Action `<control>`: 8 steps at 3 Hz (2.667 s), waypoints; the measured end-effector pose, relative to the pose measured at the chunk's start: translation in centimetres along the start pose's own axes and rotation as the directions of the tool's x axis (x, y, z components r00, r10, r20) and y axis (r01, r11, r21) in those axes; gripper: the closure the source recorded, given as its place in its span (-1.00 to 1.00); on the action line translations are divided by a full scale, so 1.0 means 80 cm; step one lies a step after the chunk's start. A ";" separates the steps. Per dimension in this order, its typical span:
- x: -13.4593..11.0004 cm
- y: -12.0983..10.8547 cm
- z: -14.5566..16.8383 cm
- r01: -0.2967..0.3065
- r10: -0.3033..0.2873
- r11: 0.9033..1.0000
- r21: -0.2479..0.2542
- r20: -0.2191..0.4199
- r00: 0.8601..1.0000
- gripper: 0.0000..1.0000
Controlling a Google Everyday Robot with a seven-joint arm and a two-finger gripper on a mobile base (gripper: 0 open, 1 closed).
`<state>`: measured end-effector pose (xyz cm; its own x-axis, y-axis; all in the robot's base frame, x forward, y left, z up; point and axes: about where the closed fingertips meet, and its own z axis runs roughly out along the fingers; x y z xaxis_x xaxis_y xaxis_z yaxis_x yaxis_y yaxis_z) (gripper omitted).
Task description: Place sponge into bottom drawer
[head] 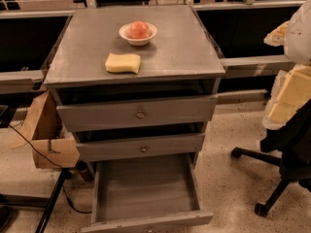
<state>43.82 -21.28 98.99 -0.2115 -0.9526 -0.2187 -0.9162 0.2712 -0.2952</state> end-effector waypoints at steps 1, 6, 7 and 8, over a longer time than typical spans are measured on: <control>0.000 0.000 0.000 0.000 0.000 1.000 0.000 0.001 1.000 -1.00; -0.160 -0.064 0.006 -0.124 0.131 0.991 -0.042 0.281 0.951 -1.00; -0.173 -0.067 0.021 -0.154 0.161 0.987 -0.046 0.290 0.943 -1.00; -0.199 -0.070 0.055 -0.203 0.212 0.977 -0.061 0.315 0.925 -1.00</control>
Offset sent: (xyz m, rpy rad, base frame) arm 0.0339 0.0479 0.0368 0.0924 -0.0649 0.0561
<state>53.80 -7.02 100.01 -0.2831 -0.7802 -0.5578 -0.8730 0.4504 -0.1870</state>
